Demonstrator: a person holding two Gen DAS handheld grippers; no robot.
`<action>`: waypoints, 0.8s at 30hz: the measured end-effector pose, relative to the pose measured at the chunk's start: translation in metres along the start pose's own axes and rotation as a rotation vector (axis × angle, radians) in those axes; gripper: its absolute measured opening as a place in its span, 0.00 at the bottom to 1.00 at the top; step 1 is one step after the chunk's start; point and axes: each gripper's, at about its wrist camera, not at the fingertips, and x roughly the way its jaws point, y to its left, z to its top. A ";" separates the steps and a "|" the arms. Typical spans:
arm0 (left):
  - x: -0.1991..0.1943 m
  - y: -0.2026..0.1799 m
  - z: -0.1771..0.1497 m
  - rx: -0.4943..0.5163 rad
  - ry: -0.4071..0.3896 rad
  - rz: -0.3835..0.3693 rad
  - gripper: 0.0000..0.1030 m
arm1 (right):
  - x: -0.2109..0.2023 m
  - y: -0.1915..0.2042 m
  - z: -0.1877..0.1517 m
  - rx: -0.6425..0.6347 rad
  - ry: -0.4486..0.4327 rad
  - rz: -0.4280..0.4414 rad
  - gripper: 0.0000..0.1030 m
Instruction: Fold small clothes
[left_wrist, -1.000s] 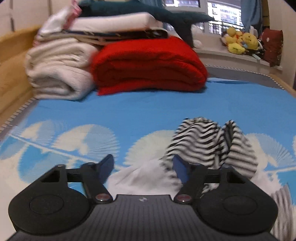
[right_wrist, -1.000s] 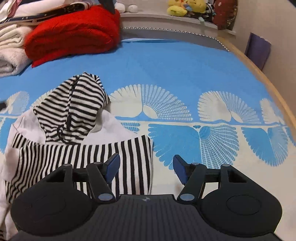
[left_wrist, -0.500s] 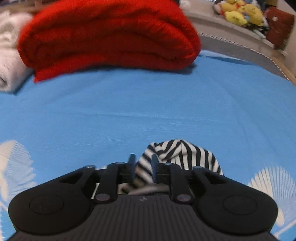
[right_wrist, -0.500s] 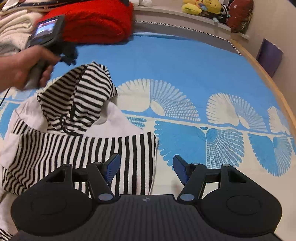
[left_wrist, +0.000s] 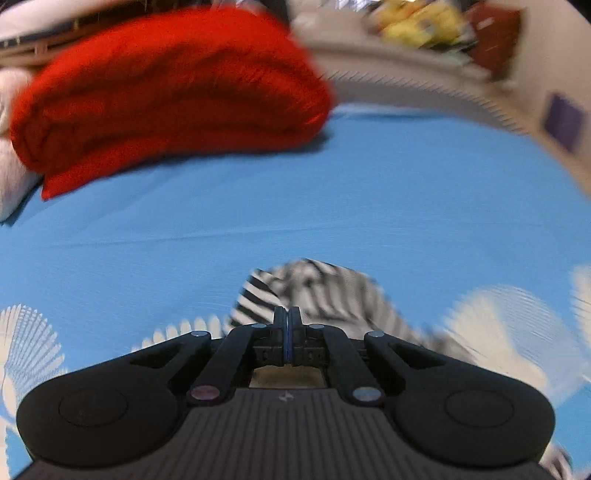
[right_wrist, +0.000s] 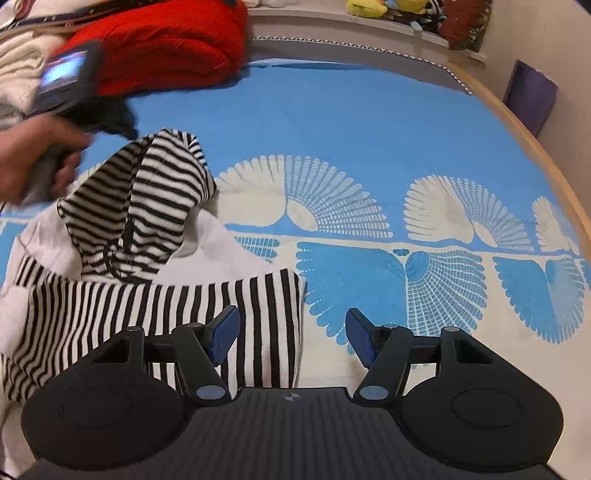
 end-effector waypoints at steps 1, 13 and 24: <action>-0.029 0.000 -0.015 0.006 -0.028 -0.038 0.00 | -0.001 -0.001 0.001 0.008 -0.002 0.003 0.63; -0.086 -0.007 -0.040 0.034 -0.027 -0.030 0.06 | -0.025 0.004 -0.007 0.032 -0.036 0.031 0.63; 0.065 -0.011 0.054 -0.200 0.128 0.169 0.62 | -0.013 -0.033 -0.004 0.050 -0.027 -0.058 0.63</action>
